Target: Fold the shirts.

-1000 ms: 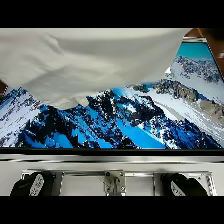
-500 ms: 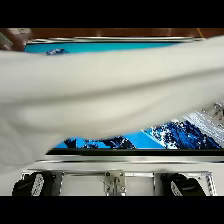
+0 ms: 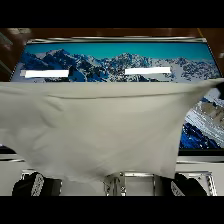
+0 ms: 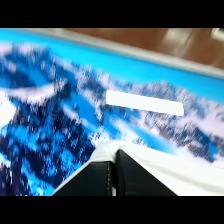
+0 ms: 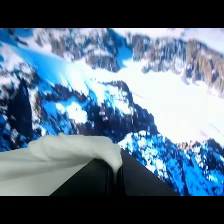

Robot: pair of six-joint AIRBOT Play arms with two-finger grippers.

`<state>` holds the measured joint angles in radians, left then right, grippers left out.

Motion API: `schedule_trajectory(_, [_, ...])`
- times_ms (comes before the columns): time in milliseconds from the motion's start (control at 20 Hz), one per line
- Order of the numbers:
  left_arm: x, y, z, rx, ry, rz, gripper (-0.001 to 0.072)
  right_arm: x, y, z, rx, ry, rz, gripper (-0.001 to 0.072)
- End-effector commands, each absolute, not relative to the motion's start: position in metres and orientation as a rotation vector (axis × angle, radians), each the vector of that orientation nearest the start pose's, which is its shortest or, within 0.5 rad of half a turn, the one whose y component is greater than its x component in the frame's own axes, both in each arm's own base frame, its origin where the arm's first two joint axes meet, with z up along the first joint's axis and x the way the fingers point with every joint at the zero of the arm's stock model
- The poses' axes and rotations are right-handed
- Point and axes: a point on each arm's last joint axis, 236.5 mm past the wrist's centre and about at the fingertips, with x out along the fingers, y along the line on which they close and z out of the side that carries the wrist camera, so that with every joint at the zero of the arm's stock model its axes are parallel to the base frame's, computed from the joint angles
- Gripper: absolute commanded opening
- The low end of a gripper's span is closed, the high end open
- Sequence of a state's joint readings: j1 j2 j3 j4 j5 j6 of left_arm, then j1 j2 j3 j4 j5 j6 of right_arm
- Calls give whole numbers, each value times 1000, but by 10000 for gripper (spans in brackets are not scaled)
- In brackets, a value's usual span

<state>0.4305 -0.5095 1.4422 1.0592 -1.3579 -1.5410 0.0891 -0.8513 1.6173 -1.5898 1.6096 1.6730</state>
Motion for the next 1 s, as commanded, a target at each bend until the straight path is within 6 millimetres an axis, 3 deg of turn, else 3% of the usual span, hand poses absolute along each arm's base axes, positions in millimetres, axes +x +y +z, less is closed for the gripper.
schedule_trajectory(0, [288,12,254,-378,557,-16,49,338,23,173,64,1021,-18,63])
schedule_trajectory(150, [353,26,175,-507,597,-29,50,425,32,91,131,978,-42,64])
schedule_trajectory(250, [393,33,139,-506,605,-28,50,480,44,55,194,898,-23,63])
schedule_trajectory(350, [426,37,111,-499,613,-8,50,519,52,34,292,811,-28,63])
schedule_trajectory(450, [448,31,83,-499,631,4,50,540,55,18,396,762,-54,64])
schedule_trajectory(550, [457,14,52,-499,696,-17,50,547,55,0,419,767,-69,63])
schedule_trajectory(700, [457,-18,0,-499,835,-67,50,541,53,-29,396,839,-86,64])
schedule_trajectory(800, [452,-31,-22,-514,906,-85,54,534,55,-41,414,888,-94,88])
schedule_trajectory(850, [449,-33,-27,-532,929,-84,137,534,57,-40,430,888,-93,90])
schedule_trajectory(900, [445,-32,-26,-545,947,-85,337,534,55,-36,432,880,-95,229])
schedule_trajectory(950, [440,-29,-23,-564,971,-92,530,534,52,-26,431,865,-95,587])
